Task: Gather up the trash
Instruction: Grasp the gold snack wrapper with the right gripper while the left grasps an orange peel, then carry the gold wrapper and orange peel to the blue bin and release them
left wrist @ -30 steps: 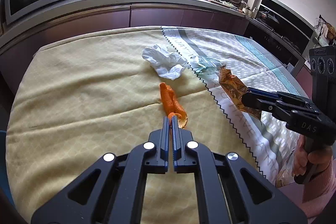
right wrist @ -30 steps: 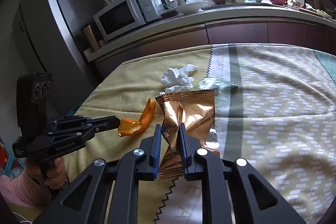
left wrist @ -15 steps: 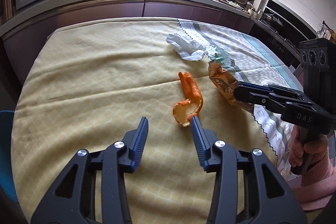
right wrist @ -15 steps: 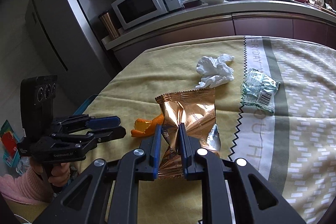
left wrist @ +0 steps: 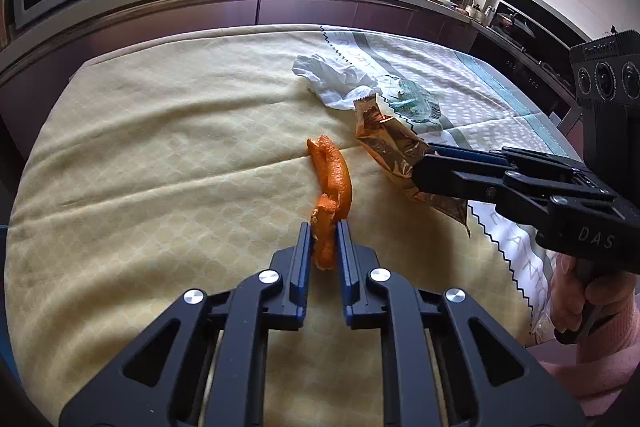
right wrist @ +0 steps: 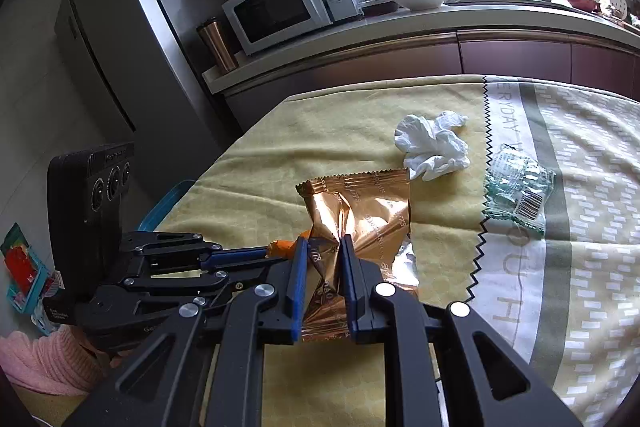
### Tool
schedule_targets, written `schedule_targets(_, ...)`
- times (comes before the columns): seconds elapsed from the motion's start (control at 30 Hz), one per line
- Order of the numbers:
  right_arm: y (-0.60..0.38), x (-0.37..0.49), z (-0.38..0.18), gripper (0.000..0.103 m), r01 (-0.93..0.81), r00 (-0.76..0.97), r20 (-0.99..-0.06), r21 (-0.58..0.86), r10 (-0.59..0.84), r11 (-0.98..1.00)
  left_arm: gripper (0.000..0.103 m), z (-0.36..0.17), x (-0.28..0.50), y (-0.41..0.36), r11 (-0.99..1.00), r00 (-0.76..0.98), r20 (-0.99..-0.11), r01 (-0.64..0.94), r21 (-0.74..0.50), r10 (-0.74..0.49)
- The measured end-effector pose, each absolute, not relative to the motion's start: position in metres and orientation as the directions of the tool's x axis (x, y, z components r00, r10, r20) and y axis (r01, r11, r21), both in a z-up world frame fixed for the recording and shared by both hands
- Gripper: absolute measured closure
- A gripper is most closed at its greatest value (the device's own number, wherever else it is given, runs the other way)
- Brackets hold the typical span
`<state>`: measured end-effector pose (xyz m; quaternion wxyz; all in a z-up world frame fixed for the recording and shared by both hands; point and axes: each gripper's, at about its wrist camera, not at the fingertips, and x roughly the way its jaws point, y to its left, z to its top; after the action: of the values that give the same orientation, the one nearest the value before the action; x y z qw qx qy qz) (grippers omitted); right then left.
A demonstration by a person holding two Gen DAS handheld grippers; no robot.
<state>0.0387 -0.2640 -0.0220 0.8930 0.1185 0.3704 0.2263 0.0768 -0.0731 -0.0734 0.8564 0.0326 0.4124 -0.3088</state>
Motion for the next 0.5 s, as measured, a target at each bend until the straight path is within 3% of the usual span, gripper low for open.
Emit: schedule_targets(0.5,-0.225,0.047,-0.006,0.088,-0.420,0.598,-0.582,0.359,0.552,0.833,0.092,-0.049,0.053,-0.011,0.861,0.572,-0.680,0.475,-0.181,-0.459)
